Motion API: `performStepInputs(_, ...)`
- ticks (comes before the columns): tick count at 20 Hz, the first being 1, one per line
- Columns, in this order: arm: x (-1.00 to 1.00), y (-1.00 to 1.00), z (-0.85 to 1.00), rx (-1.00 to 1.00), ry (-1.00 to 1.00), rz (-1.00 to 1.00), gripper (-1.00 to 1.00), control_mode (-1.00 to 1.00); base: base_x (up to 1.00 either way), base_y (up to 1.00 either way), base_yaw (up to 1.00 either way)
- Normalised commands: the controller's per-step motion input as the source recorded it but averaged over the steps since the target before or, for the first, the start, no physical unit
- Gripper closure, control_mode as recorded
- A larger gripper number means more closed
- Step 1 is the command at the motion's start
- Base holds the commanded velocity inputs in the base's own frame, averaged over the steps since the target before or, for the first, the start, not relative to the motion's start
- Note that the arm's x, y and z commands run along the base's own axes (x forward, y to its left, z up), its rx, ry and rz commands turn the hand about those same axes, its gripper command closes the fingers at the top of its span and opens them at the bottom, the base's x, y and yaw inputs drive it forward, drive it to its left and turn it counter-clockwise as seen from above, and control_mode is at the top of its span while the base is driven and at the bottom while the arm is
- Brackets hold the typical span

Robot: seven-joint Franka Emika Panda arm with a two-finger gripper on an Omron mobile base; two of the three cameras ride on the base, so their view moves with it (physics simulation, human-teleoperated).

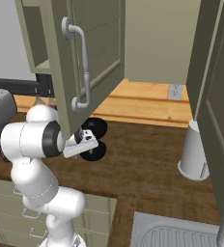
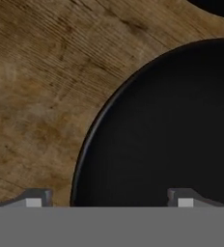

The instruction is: Pick up the bowls on the counter and stack them on top of one another in the open cabinet. Place the smaller bowl on top of the larger bowl.

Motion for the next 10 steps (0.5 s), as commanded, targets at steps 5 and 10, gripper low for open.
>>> performStepInputs(5, 0.0, 0.0, -0.04, 0.0, 0.0, 0.0, 1.0, -1.0, 0.0, 0.0, 0.0)
performStepInputs(10, 0.0, 0.0, 0.0, 0.0, 0.0, 0.04, 1.0, -1.0, 0.0, 0.0, 0.0)
